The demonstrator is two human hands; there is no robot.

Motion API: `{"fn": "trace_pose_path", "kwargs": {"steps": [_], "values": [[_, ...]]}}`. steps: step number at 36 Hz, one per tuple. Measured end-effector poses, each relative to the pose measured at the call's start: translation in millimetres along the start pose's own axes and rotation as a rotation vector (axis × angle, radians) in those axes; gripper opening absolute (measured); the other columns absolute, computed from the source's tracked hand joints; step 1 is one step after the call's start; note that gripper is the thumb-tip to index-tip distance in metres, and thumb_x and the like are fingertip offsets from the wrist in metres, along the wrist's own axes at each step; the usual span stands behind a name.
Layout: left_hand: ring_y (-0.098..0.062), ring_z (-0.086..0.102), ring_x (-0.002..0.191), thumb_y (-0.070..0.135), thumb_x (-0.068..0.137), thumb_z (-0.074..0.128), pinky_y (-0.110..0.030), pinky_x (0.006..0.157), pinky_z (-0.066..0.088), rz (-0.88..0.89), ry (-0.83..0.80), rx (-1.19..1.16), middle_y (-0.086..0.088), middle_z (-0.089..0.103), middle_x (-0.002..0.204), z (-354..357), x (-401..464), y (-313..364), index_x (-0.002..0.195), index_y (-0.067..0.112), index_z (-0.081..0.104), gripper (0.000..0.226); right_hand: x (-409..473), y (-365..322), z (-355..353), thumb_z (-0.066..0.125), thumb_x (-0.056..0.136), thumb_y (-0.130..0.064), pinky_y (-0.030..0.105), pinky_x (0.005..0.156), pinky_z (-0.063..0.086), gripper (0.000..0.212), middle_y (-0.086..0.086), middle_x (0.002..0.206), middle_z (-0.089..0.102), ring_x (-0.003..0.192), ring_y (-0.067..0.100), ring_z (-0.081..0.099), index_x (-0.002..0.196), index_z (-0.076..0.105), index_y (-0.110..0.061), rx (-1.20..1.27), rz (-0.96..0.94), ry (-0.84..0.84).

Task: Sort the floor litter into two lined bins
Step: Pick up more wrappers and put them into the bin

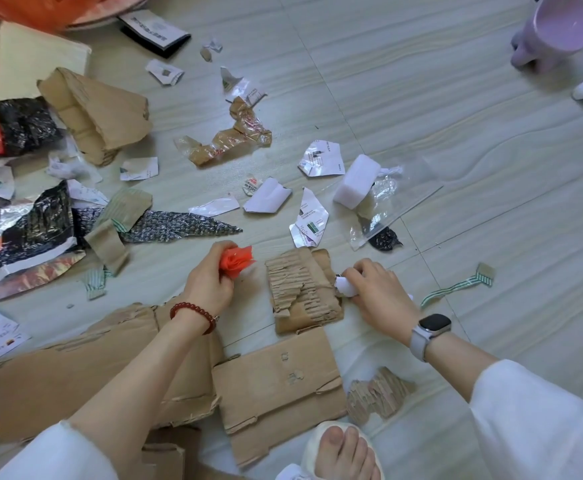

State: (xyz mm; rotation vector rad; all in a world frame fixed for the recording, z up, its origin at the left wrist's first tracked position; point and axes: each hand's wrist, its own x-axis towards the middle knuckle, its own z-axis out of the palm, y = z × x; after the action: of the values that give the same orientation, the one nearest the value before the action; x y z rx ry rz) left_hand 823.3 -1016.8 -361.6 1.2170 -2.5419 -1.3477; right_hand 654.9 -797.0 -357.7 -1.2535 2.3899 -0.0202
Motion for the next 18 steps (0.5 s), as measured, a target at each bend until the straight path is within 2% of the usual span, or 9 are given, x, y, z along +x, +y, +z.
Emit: {"fn": "trace_pose_path", "kwargs": {"steps": [2, 4, 7, 9, 11, 13, 15, 18], "values": [[-0.021, 0.05, 0.095, -0.012, 0.08, 0.045, -0.027, 0.083, 0.036, 0.038, -0.027, -0.011, -0.005, 0.054, 0.107, 0, 0, 1, 0.122, 0.016, 0.051, 0.051, -2, -1, 2, 0.054, 0.082, -0.005, 0.035, 0.075, 0.031, 0.044, 0.011, 0.112, 0.045, 0.101, 0.033, 0.046, 0.124, 0.049, -0.019, 0.055, 0.05, 0.017], [-0.022, 0.048, 0.095, -0.015, 0.079, 0.044, -0.028, 0.083, 0.036, 0.02, -0.036, -0.034, -0.008, 0.05, 0.104, -1, -1, 4, 0.119, 0.014, 0.055, 0.05, -6, -1, 4, 0.055, 0.086, -0.009, 0.037, 0.079, 0.035, 0.048, 0.011, 0.112, 0.048, 0.102, 0.033, 0.046, 0.131, 0.044, -0.02, 0.095, 0.084, 0.03], [-0.024, 0.048, 0.09, -0.017, 0.078, 0.042, -0.034, 0.081, 0.042, -0.026, -0.05, -0.087, -0.008, 0.046, 0.097, 0, 1, 5, 0.101, 0.014, 0.063, 0.044, -12, 3, 4, 0.056, 0.088, -0.015, 0.041, 0.086, 0.039, 0.049, 0.011, 0.114, 0.055, 0.106, 0.032, 0.046, 0.135, 0.04, -0.014, 0.173, 0.135, 0.062], [-0.021, 0.053, 0.082, -0.02, 0.076, 0.04, -0.034, 0.074, 0.043, -0.043, -0.055, -0.137, -0.004, 0.047, 0.09, 0, 2, 7, 0.081, 0.018, 0.062, 0.044, -18, 8, 1, 0.061, 0.085, -0.014, 0.041, 0.084, 0.04, 0.037, 0.014, 0.106, 0.057, 0.101, 0.034, 0.047, 0.119, 0.051, -0.005, 0.25, 0.191, 0.163], [-0.017, 0.054, 0.078, -0.019, 0.074, 0.042, -0.034, 0.071, 0.043, -0.08, -0.055, -0.184, 0.003, 0.049, 0.084, 0, 2, 11, 0.067, 0.023, 0.06, 0.046, -22, 19, -5, 0.067, 0.081, -0.016, 0.037, 0.076, 0.036, 0.024, 0.015, 0.089, 0.054, 0.091, 0.034, 0.049, 0.094, 0.056, 0.001, 0.295, 0.293, 0.298], [-0.023, 0.055, 0.079, -0.008, 0.073, 0.049, -0.035, 0.069, 0.045, -0.143, -0.07, -0.241, 0.002, 0.051, 0.083, 0, 4, 17, 0.062, 0.021, 0.062, 0.034, -24, 33, -15, 0.068, 0.081, -0.021, 0.036, 0.074, 0.033, 0.027, 0.014, 0.084, 0.052, 0.089, 0.034, 0.048, 0.084, 0.053, 0.001, 0.326, 0.451, 0.373], [-0.025, 0.056, 0.073, 0.01, 0.062, 0.053, -0.032, 0.063, 0.045, -0.196, -0.095, -0.329, -0.008, 0.057, 0.086, 0, 5, 25, 0.061, 0.014, 0.063, 0.011, -26, 49, -22, 0.068, 0.08, -0.025, 0.039, 0.08, 0.034, 0.032, 0.021, 0.095, 0.056, 0.098, 0.037, 0.047, 0.087, 0.054, 0.003, 0.342, 0.604, 0.405], [-0.025, 0.057, 0.067, 0.027, 0.051, 0.058, -0.033, 0.063, 0.047, -0.224, -0.092, -0.404, -0.023, 0.062, 0.092, 6, 8, 29, 0.064, 0.009, 0.062, 0.022, -29, 70, -28, 0.068, 0.08, -0.028, 0.043, 0.098, 0.031, 0.043, 0.023, 0.126, 0.047, 0.124, 0.037, 0.034, 0.104, 0.055, 0.005, 0.368, 0.787, 0.422]]}}
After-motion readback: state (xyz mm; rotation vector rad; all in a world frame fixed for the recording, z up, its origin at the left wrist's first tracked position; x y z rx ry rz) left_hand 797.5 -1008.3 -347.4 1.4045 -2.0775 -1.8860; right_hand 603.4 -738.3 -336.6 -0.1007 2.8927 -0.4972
